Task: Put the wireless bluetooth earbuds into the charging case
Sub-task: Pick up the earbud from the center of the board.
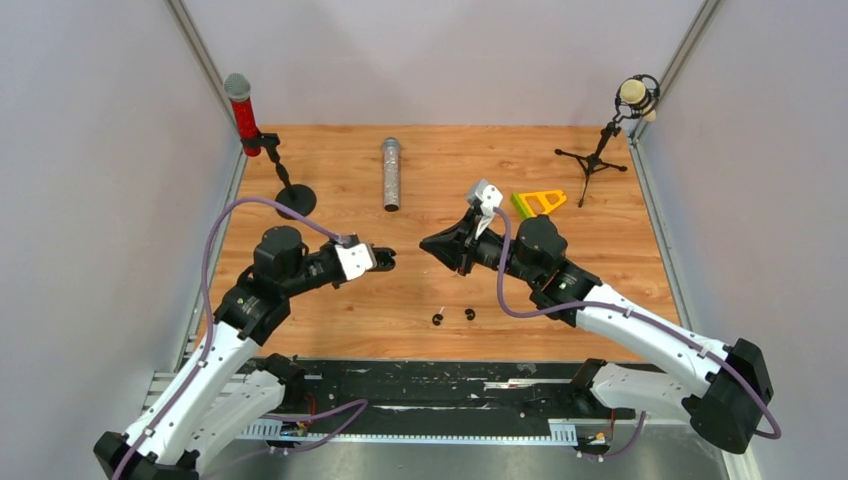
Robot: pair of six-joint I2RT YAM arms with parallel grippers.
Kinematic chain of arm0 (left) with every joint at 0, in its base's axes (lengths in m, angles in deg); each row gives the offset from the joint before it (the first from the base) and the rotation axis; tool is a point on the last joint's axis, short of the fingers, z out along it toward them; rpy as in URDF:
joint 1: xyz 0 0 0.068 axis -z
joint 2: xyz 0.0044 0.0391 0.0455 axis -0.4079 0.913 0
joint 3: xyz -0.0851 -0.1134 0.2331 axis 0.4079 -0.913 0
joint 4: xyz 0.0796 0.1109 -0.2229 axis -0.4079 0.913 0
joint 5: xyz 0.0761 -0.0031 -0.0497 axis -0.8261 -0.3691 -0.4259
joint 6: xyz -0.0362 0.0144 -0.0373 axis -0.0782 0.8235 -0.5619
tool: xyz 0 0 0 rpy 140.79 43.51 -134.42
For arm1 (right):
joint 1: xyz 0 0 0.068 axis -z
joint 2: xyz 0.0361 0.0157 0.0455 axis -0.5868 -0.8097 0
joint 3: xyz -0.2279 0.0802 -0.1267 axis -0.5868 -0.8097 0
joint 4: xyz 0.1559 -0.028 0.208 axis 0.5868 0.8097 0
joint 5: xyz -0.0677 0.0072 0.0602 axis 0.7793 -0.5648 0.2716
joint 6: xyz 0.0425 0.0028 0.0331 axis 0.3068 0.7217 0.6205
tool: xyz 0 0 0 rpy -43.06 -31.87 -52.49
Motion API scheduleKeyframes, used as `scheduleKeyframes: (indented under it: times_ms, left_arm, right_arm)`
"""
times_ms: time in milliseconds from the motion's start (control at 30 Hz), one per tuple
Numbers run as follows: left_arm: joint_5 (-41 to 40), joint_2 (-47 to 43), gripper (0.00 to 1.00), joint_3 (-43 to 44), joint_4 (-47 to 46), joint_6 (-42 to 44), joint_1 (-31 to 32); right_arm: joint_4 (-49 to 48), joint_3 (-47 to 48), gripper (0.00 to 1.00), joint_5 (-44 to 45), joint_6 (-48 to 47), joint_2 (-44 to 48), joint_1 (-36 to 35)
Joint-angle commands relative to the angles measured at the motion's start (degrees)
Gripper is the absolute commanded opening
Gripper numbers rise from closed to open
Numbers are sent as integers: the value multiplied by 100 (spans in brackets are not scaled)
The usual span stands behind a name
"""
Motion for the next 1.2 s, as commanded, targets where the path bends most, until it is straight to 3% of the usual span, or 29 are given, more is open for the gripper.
scheduleKeyframes:
  times_ms: [0, 133, 233, 400, 467, 533, 733, 1000, 1167]
  left_arm:
    - [656, 69, 0, 152, 506, 179, 27]
    - [1039, -234, 0, 115, 420, 370, 26]
    - [1036, -300, 0, 155, 356, 495, 27]
    - [257, -305, 0, 131, 274, 498, 26]
    - [127, -335, 0, 102, 249, 484, 27]
    - [119, -385, 0, 78, 250, 470, 31]
    - [118, -393, 0, 18, 145, 430, 25]
    - [22, -457, 0, 32, 181, 434, 25]
    - [-23, -482, 0, 23, 189, 425, 26]
  right_arm:
    - [7, 507, 11, -478, -20, -170, 28]
    - [-411, 485, 11, -892, 124, -241, 28]
    - [-503, 544, 11, -711, 326, -334, 28]
    - [698, 398, 9, 1231, 307, -748, 27]
    - [1285, 336, 2, 2257, 517, -995, 28]
    - [2255, 452, 0, 2648, 802, -1334, 54]
    - [3756, 1263, 4, 2224, 1562, -2617, 198]
    - [4575, 1802, 11, 1137, 1478, -3945, 344]
    - [4778, 2049, 15, 948, 1341, -4130, 360]
